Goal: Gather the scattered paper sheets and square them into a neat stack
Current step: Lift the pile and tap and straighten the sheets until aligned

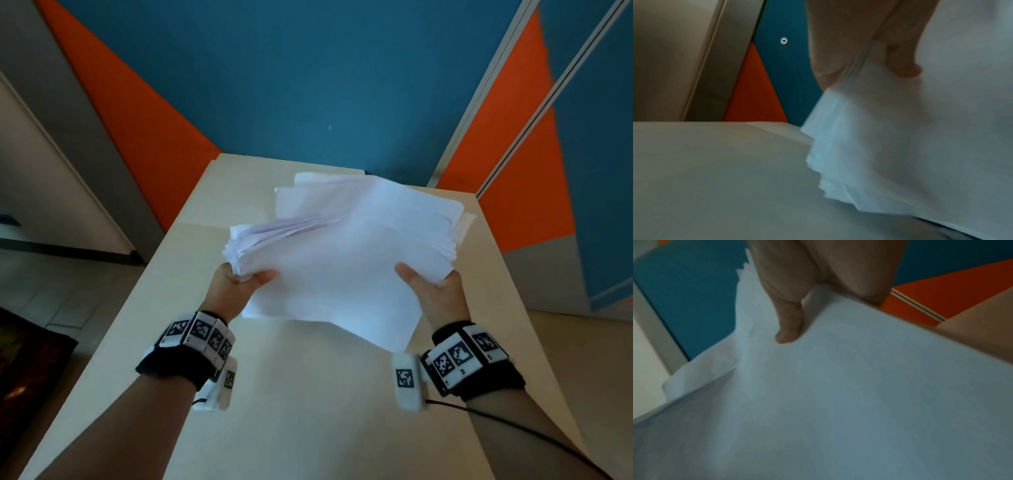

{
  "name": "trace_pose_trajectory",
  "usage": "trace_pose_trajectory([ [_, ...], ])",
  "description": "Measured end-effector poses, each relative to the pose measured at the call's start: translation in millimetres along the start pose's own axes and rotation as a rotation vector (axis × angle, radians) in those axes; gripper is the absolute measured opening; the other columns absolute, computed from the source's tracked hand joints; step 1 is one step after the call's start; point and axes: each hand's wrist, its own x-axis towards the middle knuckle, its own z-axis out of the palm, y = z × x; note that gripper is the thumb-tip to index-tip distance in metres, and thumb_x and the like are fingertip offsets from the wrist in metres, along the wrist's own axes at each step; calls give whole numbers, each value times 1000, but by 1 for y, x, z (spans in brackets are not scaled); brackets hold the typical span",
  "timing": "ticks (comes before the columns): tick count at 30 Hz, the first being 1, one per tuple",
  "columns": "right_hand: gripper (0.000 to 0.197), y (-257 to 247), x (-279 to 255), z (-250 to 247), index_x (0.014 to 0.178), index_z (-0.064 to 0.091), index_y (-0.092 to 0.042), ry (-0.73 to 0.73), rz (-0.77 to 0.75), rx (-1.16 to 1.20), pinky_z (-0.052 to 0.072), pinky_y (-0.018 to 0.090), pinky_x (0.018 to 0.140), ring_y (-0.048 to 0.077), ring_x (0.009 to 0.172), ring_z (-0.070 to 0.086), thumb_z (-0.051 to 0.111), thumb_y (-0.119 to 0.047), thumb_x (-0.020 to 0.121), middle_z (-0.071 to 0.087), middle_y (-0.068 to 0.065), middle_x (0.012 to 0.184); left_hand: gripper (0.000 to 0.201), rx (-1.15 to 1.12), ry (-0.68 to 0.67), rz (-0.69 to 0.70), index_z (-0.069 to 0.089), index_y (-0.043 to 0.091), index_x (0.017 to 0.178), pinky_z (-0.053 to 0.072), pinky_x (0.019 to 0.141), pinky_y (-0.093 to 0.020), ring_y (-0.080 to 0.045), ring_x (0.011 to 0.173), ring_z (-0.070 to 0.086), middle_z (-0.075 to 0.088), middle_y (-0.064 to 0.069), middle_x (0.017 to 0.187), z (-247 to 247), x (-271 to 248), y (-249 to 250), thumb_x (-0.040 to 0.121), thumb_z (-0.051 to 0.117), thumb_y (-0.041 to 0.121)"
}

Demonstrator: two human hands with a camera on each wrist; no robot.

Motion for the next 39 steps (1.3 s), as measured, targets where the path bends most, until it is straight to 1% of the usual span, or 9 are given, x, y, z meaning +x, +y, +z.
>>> trace_pose_trajectory([
  [3,18,1,2,5,69,64,-25,30,-71,-24,51,6,55,-10,57,63,68,-13,82,68,-18,60,20,-75,22,30,63,17,84,50,82,-34,-13,77,64,68,-1,85,-2,1,3,71,78,14],
  [11,22,1,-3,-7,83,57,-15,-53,15,-105,48,4,71,5,76,58,75,-6,73,60,-9,82,38,54,-73,63,60,33,84,45,65,-5,20,68,61,66,38,68,-6,-1,-18,73,74,0],
  [15,47,-20,6,-15,100,58,-34,-82,-232,-50,53,30,84,20,98,62,73,1,72,65,-3,98,35,31,-80,65,62,31,85,48,67,-5,18,70,62,68,35,71,-6,2,-21,75,72,-1],
  [19,35,-58,19,-11,109,61,-28,-183,-608,-401,40,9,91,-1,97,57,71,-12,79,64,-6,96,34,-1,-96,61,62,31,88,47,71,-9,18,69,62,68,34,70,-6,6,-22,77,70,0],
  [23,21,-69,37,1,93,74,-8,-258,-742,-743,39,15,74,13,85,57,62,-22,83,68,-1,86,22,-28,-117,28,63,34,89,48,82,-19,12,76,65,71,30,76,-8,10,-22,78,71,17],
  [25,20,-68,40,0,88,74,-2,-242,-769,-691,40,11,72,6,79,58,60,-17,84,66,-2,82,13,-36,-118,-1,65,31,85,48,85,-26,3,78,66,72,25,72,-9,12,-23,73,69,29],
  [30,16,-61,52,-24,100,68,-15,-44,-548,-411,43,1,76,-22,75,56,61,-9,87,67,-6,92,27,-62,-126,-51,67,25,81,48,80,-26,-6,79,66,73,15,69,-12,13,-26,63,70,45],
  [35,19,-39,60,-61,105,66,-15,82,-301,-95,49,5,67,-12,73,63,58,-21,89,70,-17,85,15,-81,-136,-55,66,24,82,46,72,-18,11,63,65,71,21,64,-14,13,-25,72,63,35],
  [39,26,5,65,-80,92,72,-26,52,-95,187,57,20,69,3,82,69,68,-39,69,75,-15,85,11,-100,-162,-37,64,22,84,48,59,-4,13,61,64,71,23,62,-11,13,-20,90,56,15],
])
